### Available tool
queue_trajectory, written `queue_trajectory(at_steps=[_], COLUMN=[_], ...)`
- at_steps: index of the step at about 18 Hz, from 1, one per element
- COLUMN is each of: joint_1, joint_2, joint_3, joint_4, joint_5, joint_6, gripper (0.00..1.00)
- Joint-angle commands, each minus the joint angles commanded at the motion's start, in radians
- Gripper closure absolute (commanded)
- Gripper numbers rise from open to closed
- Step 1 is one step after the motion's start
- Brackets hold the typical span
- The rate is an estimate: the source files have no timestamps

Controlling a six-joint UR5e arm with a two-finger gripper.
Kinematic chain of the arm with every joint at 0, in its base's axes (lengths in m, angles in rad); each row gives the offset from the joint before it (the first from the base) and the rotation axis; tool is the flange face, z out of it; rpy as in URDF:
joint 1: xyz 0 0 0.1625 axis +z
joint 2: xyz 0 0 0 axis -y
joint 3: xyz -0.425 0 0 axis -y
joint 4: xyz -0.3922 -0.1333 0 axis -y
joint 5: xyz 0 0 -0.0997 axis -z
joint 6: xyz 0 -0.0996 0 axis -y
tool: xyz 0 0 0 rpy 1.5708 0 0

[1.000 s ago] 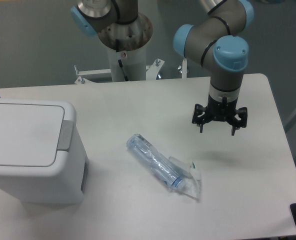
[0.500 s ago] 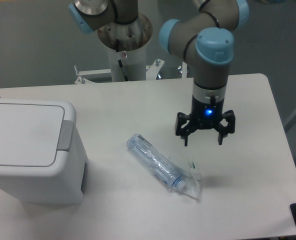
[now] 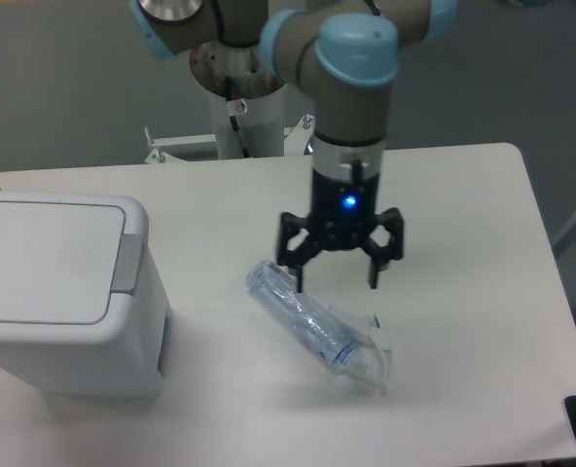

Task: Open the trash can
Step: 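Move the gripper over the bottle toward the white trash can lid, then lower the gripper finger onto the lid edge and push it open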

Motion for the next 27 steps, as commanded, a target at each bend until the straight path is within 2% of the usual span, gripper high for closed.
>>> queue_trajectory(at_steps=[8, 20, 27], joint_1=[-0.067, -0.152, -0.172], joint_2=[0.055, 0.052, 0.052], joint_3=[-0.026, -0.028, -0.032], joint_4=[0.003, 0.008, 0.014], joint_5=[-0.026, -0.014, -0.009], joint_6=[-0.003, -0.138, -0.143], gripper=[0.00, 0.00, 0.00])
